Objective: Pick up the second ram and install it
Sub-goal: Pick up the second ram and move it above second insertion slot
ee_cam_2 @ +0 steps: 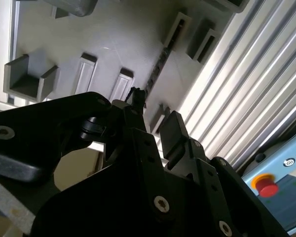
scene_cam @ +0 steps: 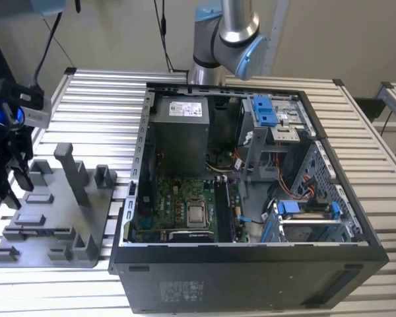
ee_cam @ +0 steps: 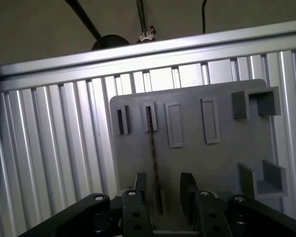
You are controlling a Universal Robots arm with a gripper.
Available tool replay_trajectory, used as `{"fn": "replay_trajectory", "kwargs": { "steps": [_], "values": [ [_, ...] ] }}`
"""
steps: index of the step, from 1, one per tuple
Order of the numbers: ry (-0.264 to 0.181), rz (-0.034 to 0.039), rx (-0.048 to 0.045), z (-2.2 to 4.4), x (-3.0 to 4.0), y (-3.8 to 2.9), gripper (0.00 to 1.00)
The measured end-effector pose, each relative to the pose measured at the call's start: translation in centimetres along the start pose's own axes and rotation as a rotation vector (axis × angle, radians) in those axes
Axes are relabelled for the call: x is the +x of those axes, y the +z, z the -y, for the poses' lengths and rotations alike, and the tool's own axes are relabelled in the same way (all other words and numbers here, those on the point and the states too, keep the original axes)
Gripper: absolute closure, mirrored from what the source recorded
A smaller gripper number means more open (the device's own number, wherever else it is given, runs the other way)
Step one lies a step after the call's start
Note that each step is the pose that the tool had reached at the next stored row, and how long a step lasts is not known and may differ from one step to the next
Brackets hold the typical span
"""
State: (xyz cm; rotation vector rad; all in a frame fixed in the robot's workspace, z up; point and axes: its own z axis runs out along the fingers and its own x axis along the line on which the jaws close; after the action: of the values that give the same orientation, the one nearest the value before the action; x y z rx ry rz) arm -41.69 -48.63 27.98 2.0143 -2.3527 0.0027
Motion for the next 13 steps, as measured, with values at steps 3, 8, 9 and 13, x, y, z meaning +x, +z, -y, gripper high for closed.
{"fn": "replay_trajectory", "kwargs": {
  "steps": [3, 8, 9, 13],
  "values": [
    [0.0, 0.0, 0.0, -0.02, 0.0, 0.23, 0.58],
    [0.0, 0.0, 0.0, -0.04, -0.01, 0.55, 0.58],
    [0.0, -0.0002, -0.0002, -0.04, -0.01, 0.58, 0.58],
    [0.0, 0.0, 0.0, -0.04, -0.01, 0.63, 0.58]
  ]
}}
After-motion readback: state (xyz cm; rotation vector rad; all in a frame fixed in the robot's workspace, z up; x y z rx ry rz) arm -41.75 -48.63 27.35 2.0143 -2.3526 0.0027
